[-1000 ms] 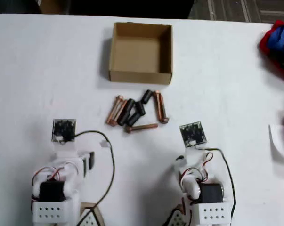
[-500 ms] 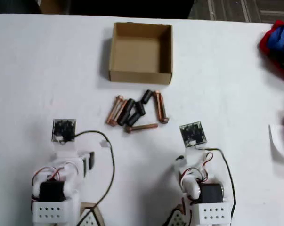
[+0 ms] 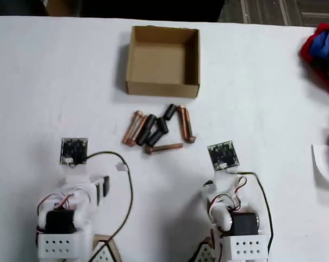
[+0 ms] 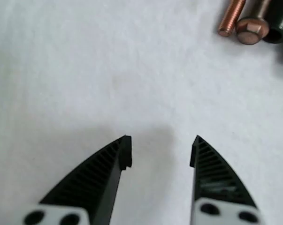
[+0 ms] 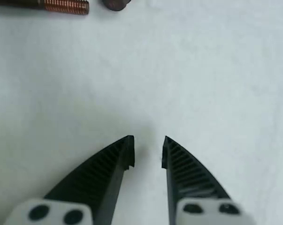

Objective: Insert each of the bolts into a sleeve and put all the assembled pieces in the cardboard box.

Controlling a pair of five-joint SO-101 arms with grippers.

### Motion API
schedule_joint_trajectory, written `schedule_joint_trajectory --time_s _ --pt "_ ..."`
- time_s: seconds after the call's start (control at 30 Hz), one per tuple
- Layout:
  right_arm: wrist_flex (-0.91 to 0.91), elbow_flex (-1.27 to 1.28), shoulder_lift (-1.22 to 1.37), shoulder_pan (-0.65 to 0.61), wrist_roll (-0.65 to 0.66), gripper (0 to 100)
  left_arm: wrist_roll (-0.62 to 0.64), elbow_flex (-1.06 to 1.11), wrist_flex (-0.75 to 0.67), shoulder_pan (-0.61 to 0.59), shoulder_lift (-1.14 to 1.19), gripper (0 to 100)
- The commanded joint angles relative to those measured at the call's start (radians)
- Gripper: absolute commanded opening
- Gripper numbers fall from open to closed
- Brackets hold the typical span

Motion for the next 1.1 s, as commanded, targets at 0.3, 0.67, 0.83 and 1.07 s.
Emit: schedule_joint_trajectory --time_s 0.3,0.67,0.83,1.07 --pt "-0.285 0.005 -0.013 -0.007 0.009 10.8 -0.011 0.021 -0.017 0.006 0.003 22" --pt "-0.295 -0.112 0.054 -0.162 0.009 10.8 -0.011 0.021 -0.017 0.006 0.003 22" --pt "-0.341 -0.399 0.407 -0.165 0.009 10.8 -0.011 0.021 -0.017 0.006 0.003 22" --pt "-0.13 -1.079 1.247 -0.174 0.0 10.8 -0.011 0.021 -0.017 0.006 0.003 22"
